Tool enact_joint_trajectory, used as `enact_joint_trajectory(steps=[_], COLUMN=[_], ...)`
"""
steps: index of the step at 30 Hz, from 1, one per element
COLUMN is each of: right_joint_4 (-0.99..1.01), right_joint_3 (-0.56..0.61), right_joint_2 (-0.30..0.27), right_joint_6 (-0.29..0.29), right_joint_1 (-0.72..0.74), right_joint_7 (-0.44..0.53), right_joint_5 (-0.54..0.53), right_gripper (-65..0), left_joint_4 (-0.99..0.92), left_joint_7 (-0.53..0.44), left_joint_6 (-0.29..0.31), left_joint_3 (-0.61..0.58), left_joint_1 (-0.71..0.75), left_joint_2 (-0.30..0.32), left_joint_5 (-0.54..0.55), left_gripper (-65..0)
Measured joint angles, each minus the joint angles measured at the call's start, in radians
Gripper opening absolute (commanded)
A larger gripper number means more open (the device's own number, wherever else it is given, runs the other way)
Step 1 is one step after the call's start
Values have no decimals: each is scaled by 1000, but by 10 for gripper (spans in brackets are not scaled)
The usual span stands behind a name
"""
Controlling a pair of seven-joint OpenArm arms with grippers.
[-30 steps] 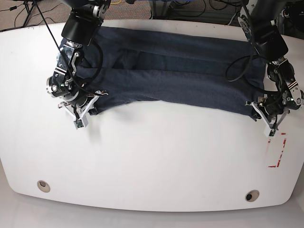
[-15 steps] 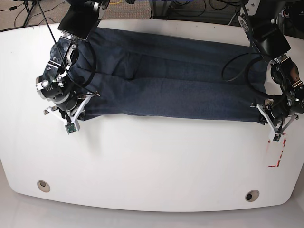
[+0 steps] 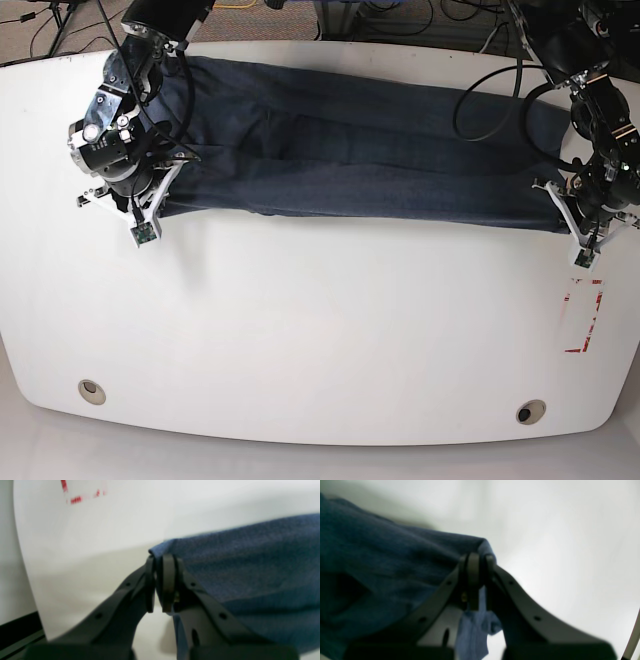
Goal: Layout the t-shirt on the table in an organized manner, then fold the t-shirt properly
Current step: 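Fold the grasped edge over toward the collar edge with both grippers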
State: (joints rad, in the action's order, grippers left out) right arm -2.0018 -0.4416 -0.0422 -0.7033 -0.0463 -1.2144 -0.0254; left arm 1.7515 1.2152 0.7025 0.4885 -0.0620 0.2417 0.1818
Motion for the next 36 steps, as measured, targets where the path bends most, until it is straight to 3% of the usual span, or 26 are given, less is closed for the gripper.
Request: enact_joint_trajectory(steps=[18,36], right_joint_4=[-2,-2], right_joint_3=[0,-2], right_joint_2=[0,0], right_joint_6=[3,3], right_joint_1=[-187,-274], right_joint_7=[2,2], right_joint_5=[-1,2], right_gripper=[-621,-620], left_joint_4=[21,20], left_joint_7=[-1,-4], left_joint_6=[-2,-2], left_joint_3=[-3,-7], left_joint_1=[200,237], left_joint_2=[47,48], left_joint_5=[3,-1], left_gripper=[-624,-621])
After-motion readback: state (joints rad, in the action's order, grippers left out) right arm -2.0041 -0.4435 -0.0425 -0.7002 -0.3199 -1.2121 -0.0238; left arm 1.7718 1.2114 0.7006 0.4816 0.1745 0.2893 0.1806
